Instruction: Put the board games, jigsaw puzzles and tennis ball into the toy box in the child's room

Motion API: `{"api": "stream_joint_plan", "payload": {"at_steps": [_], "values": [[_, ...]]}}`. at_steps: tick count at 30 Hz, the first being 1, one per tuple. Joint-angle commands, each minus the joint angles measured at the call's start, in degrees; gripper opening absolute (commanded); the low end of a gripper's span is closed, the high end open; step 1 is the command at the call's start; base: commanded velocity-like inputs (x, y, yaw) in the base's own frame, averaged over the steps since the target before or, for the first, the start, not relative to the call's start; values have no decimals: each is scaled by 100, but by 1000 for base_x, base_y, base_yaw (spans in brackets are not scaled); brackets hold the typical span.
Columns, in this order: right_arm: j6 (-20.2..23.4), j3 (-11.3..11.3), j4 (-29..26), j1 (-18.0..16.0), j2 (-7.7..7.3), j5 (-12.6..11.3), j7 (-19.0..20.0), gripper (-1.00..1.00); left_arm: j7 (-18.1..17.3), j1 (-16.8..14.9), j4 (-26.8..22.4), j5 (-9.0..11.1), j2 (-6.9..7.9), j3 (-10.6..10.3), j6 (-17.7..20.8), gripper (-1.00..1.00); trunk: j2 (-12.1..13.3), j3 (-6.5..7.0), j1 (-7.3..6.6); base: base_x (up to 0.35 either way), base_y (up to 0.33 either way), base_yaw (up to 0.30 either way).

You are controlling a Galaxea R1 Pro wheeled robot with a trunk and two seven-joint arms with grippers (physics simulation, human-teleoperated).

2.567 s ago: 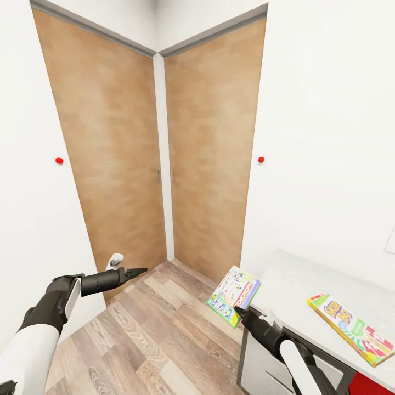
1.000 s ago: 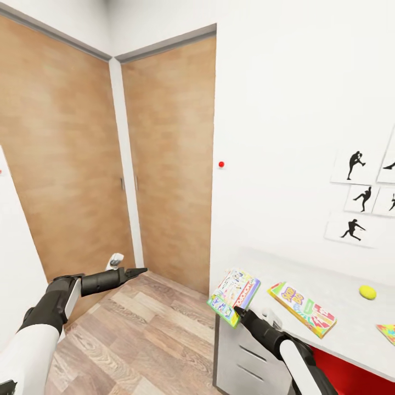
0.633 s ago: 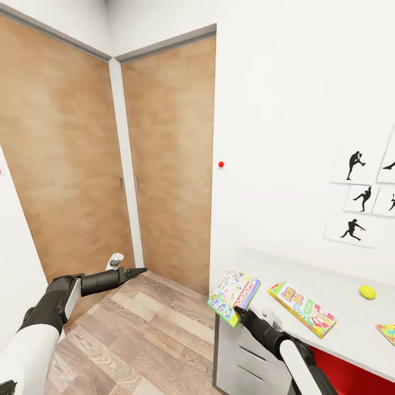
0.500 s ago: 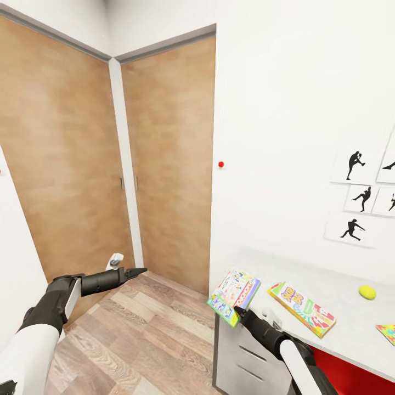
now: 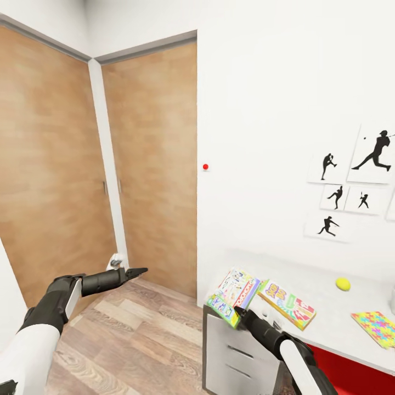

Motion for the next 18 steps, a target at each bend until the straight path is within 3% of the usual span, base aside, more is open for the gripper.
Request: {"api": "stream_joint_plan", "payload": {"at_steps": [1, 18], "values": [[12, 9, -3, -2, -4, -28, -16, -100, -39, -2, -3, -36, -3, 22, 53, 100, -4, 4, 2, 0, 0, -210], [12, 18, -34, -2, -4, -33, -16, -100, -39, -2, -4, -36, -3, 20, 53, 100, -4, 34, 2, 0, 0, -72]]}}
